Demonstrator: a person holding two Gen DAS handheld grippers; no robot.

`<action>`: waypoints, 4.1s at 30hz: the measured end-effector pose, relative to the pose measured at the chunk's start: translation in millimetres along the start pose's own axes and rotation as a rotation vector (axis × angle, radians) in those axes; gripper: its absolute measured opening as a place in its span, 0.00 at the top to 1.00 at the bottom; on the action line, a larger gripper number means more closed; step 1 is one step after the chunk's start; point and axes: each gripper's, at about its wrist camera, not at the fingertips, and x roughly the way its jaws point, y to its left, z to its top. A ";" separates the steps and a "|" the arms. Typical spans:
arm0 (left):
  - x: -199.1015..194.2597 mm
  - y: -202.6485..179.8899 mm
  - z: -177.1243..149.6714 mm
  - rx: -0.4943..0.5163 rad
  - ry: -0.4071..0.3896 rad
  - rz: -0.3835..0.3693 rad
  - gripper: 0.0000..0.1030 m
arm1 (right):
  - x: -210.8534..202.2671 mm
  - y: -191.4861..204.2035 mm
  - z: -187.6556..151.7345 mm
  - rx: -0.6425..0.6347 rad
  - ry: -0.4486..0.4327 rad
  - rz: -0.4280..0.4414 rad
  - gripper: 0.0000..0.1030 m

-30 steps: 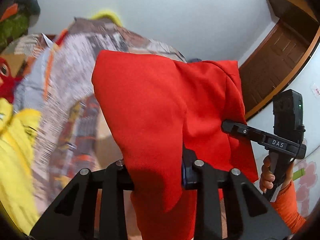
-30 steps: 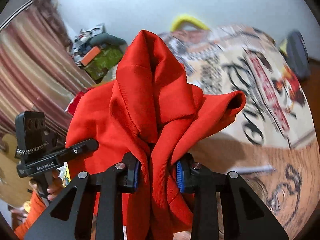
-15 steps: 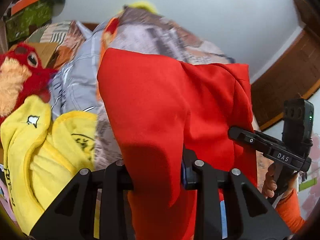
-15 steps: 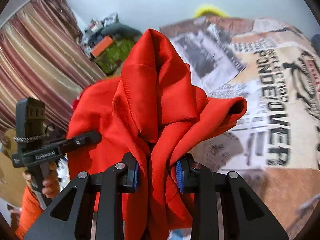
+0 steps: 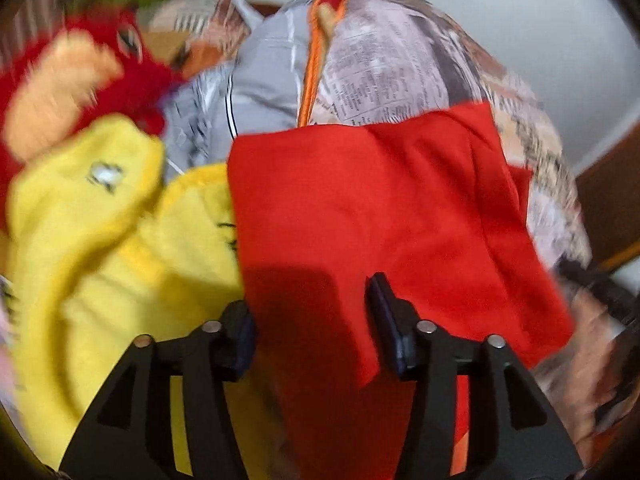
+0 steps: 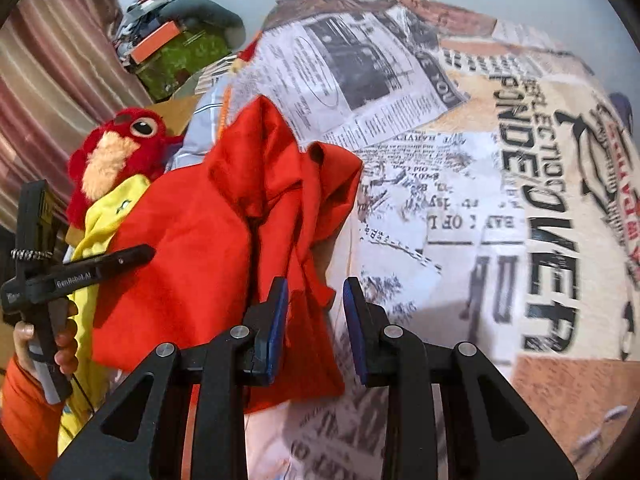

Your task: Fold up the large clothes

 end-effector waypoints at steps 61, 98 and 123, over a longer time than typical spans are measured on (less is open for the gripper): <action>-476.8 -153.0 -304.1 0.131 -1.007 0.095 0.01 | -382.2 179.2 -208.9 -0.150 -0.910 -0.137 0.00; -447.5 -153.1 -293.4 0.089 -0.933 0.081 0.00 | -377.1 171.0 -219.2 -0.114 -0.830 -0.158 0.00; -444.7 -141.6 -289.7 0.071 -0.911 -0.001 0.00 | -381.0 172.3 -217.3 -0.105 -0.834 -0.165 0.00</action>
